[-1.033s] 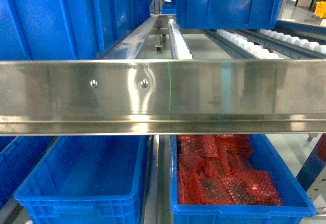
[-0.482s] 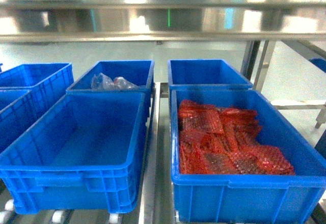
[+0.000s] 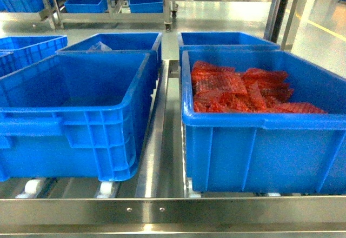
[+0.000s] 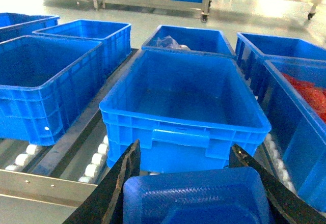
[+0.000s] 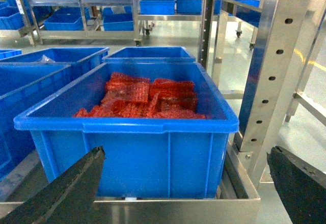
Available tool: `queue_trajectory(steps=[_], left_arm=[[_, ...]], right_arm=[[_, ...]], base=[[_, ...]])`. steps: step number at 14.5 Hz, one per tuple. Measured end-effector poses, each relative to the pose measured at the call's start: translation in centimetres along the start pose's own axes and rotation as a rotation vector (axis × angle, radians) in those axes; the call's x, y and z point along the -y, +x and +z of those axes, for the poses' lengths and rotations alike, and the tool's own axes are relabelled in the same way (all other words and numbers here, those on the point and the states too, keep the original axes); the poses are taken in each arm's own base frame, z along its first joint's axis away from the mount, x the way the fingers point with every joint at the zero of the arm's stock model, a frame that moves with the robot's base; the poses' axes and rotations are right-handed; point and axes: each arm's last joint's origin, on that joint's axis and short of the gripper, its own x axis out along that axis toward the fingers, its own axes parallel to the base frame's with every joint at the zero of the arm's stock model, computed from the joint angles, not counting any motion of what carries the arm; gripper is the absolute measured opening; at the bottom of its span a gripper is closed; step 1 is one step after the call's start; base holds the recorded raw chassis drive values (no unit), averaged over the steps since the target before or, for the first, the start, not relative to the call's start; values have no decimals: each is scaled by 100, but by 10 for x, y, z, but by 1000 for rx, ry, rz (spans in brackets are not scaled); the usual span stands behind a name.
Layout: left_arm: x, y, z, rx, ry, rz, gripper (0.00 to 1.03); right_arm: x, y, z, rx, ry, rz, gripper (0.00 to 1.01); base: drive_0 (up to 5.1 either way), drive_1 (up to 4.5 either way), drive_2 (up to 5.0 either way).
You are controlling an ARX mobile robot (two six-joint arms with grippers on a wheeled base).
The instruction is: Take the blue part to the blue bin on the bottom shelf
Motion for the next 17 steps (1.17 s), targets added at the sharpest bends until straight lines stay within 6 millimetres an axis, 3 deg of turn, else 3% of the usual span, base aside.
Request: queue_trajectory(steps=[12,17], left_arm=[[0,0,-1,-3,1,0,44],[0,0,-1,-1,0,0,44]], right_arm=[[0,0,0,-1,0,0,98],[0,0,0,0,0,0,98]], base=[[0,0,0],[-7,389,-404]])
